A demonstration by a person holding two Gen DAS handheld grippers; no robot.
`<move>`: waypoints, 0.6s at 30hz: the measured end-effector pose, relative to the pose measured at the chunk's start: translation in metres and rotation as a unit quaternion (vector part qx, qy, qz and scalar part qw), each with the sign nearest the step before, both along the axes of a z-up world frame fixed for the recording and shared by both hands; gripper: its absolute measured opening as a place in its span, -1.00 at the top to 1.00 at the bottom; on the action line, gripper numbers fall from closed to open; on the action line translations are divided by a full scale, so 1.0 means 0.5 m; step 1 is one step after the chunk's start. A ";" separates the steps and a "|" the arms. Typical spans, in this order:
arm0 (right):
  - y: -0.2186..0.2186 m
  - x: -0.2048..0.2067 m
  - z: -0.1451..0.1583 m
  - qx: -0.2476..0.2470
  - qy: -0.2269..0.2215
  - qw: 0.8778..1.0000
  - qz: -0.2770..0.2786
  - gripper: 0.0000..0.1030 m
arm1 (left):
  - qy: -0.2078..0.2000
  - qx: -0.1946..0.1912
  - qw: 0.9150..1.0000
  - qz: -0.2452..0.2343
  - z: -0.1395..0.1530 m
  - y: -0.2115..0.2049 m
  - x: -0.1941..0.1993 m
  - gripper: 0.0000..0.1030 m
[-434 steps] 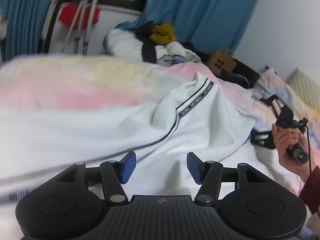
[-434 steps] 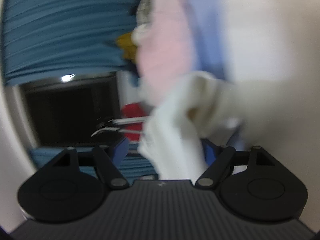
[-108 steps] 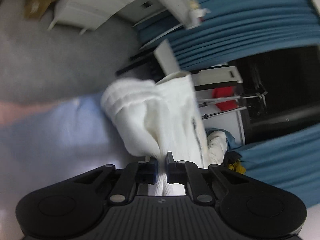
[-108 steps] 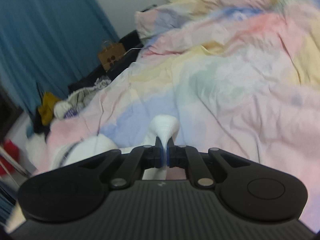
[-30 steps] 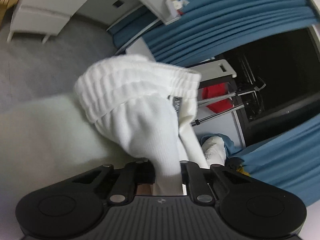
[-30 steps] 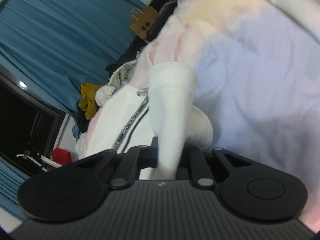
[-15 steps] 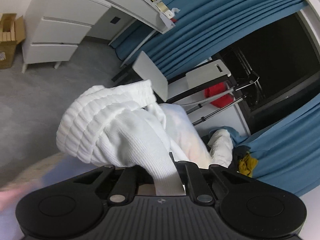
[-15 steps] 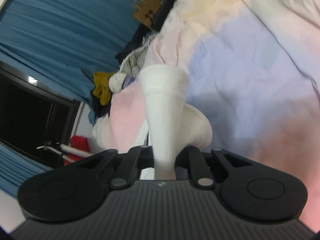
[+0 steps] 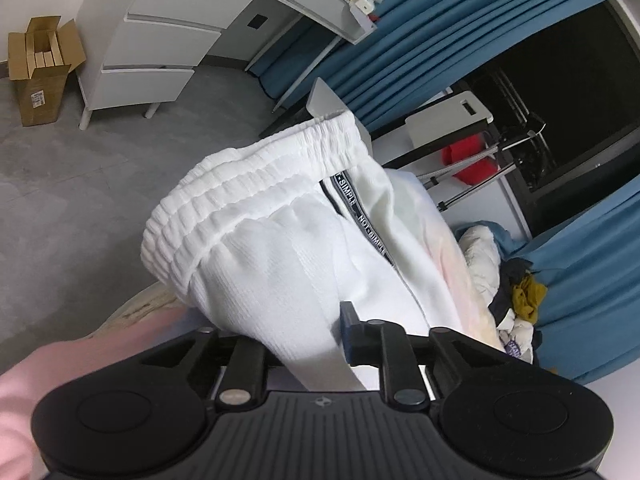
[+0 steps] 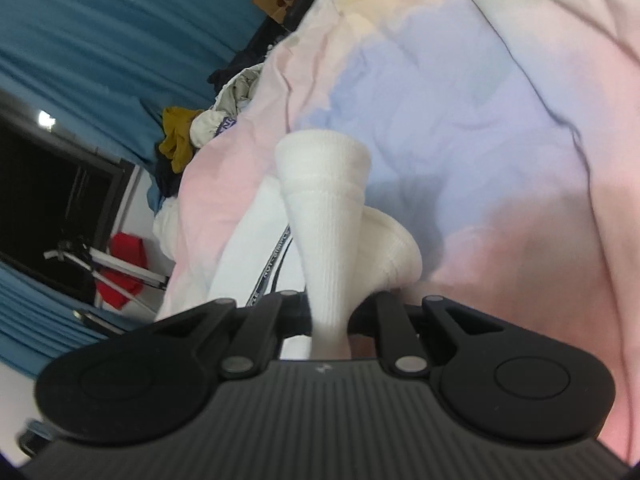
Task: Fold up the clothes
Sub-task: 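Lift the waistband with the left gripper and fold it toward the cuff held by right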
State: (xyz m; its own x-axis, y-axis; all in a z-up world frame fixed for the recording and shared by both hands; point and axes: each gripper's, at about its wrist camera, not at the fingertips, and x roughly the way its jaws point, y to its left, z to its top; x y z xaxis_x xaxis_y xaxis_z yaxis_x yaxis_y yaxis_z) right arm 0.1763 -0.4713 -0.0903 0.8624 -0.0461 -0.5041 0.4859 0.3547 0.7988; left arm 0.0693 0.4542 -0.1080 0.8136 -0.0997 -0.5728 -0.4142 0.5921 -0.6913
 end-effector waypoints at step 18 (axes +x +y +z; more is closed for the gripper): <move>-0.003 -0.017 -0.029 0.008 -0.004 1.000 0.001 0.77 | 0.003 0.196 0.977 -0.083 0.222 -0.147 -0.050 -0.50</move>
